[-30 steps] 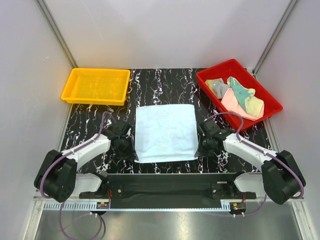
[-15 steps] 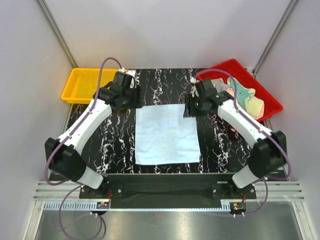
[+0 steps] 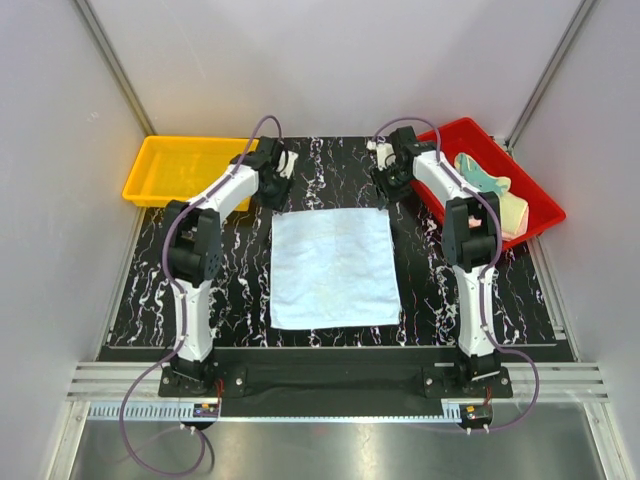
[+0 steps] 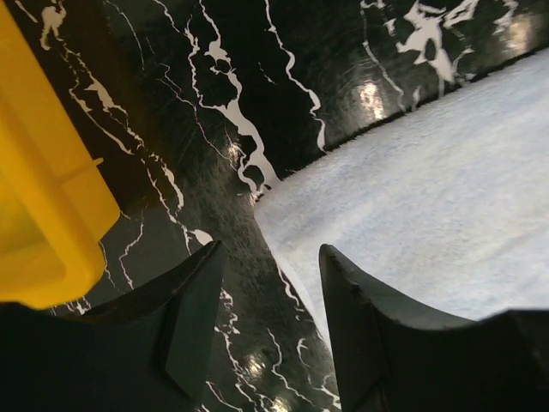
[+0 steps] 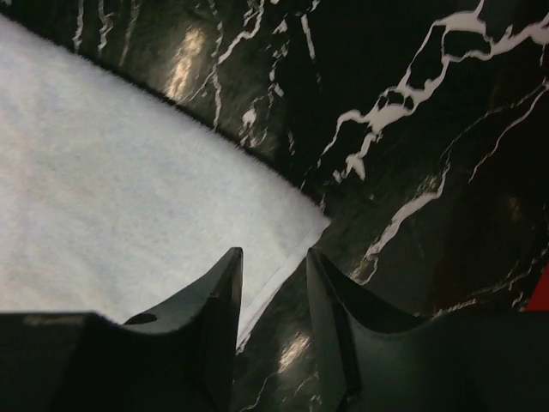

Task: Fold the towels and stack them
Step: Fold the towel

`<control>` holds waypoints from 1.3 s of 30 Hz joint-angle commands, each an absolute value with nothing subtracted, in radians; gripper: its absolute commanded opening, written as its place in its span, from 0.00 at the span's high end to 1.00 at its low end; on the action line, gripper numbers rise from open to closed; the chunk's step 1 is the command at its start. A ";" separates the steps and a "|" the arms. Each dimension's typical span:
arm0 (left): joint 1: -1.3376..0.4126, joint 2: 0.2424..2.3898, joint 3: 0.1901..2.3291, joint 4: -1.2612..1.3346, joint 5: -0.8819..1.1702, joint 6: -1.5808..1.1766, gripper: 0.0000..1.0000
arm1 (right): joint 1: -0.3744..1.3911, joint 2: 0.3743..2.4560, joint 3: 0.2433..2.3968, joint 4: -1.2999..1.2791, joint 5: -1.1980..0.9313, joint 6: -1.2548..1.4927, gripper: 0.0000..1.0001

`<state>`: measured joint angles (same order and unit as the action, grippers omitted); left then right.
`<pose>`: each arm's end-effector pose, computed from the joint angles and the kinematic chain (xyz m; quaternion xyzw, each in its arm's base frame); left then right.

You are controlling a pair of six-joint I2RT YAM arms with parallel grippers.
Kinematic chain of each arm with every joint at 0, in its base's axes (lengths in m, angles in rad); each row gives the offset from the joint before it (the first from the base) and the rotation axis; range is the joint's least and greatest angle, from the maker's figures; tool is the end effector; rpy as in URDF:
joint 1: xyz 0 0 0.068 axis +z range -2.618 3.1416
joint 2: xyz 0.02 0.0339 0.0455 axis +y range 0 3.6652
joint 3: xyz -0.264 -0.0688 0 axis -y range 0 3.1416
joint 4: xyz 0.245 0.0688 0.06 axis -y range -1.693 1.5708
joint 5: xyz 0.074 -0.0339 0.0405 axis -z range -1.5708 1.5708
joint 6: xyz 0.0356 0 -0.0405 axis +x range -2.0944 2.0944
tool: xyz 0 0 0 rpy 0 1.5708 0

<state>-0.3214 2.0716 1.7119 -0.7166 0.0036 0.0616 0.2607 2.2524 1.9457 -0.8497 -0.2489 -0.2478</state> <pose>0.4262 -0.1420 0.2185 0.1850 0.9518 -0.0334 0.2424 0.4632 0.1326 0.2024 -0.2690 0.9334 0.1228 0.2033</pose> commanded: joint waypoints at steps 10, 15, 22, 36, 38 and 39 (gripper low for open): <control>-0.279 2.244 1.853 -0.713 -0.034 0.172 0.58 | 0.212 2.456 2.152 -0.923 -0.225 -0.414 0.62; -0.279 2.263 1.858 -0.724 -0.022 0.213 0.59 | 0.209 2.482 2.148 -0.939 -0.313 -0.436 0.63; -0.276 2.275 1.864 -0.749 0.057 0.244 0.61 | 0.193 2.480 2.149 -0.950 -0.380 -0.451 0.65; -0.271 2.157 1.928 -0.811 0.097 0.227 0.52 | 0.186 2.485 2.151 -0.969 -0.397 -0.460 0.83; -0.270 2.183 1.925 -0.834 0.110 0.230 0.53 | 0.186 2.485 2.151 -0.966 -0.394 -0.460 0.89; -0.270 2.189 1.915 -0.839 0.117 0.233 0.54 | 0.186 2.485 2.151 -0.963 -0.393 -0.457 0.91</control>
<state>-0.2752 2.2093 1.8938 -0.8043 0.0589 0.2111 0.1894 2.4596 2.1376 -0.9421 -0.3756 -0.4477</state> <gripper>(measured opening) 0.466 0.110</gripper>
